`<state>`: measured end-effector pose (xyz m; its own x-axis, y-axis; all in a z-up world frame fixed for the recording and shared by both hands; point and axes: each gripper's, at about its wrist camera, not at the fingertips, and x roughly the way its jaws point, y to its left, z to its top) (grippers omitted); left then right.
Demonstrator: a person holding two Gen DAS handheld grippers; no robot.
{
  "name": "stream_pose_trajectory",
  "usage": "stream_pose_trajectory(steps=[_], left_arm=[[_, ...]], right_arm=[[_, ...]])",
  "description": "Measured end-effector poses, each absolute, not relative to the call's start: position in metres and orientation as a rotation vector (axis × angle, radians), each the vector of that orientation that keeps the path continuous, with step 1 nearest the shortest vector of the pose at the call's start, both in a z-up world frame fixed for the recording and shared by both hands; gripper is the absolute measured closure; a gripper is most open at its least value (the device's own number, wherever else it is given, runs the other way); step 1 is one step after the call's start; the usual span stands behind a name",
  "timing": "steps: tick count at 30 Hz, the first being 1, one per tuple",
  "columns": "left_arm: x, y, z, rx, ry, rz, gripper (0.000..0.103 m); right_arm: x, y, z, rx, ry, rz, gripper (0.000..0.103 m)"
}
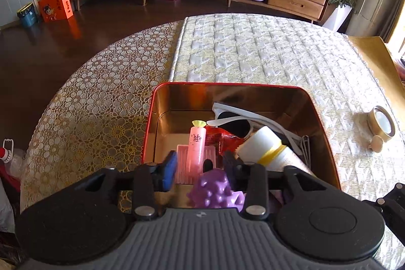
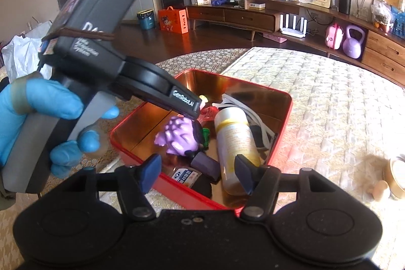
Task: Organize rigid objects
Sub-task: 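Withdraw both tools from the tin toward the egg-shaped ball and round lid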
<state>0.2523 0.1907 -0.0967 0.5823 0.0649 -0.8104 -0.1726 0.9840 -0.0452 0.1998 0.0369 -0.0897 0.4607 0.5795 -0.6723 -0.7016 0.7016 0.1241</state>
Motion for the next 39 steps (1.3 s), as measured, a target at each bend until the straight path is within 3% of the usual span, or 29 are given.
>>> stream_pose_trajectory(steps=[2, 8, 12, 28, 30, 39], left_arm=[[0.246, 0.188, -0.090, -0.121, 0.916, 0.143, 0.042], [0.228, 0.179, -0.069, -0.128, 0.883, 0.135, 0.039], [0.213, 0.165, -0.055, -0.101, 0.848, 0.122, 0.030], [0.168, 0.106, -0.032, -0.091, 0.791, 0.010, 0.027], [0.164, 0.098, -0.032, -0.101, 0.784, -0.002, 0.023], [0.159, 0.059, -0.033, -0.090, 0.746, -0.012, 0.021]], right_arm=[[0.198, 0.032, -0.086, -0.161, 0.751, 0.790, 0.039], [0.190, 0.015, -0.072, -0.126, 0.725, 0.778, 0.032], [0.182, 0.001, -0.066, -0.105, 0.713, 0.770, 0.029], [0.155, -0.076, -0.050, -0.006, 0.684, 0.686, 0.001], [0.153, -0.088, -0.049, 0.001, 0.683, 0.672, 0.000], [0.150, -0.143, -0.054, 0.019, 0.703, 0.585, 0.000]])
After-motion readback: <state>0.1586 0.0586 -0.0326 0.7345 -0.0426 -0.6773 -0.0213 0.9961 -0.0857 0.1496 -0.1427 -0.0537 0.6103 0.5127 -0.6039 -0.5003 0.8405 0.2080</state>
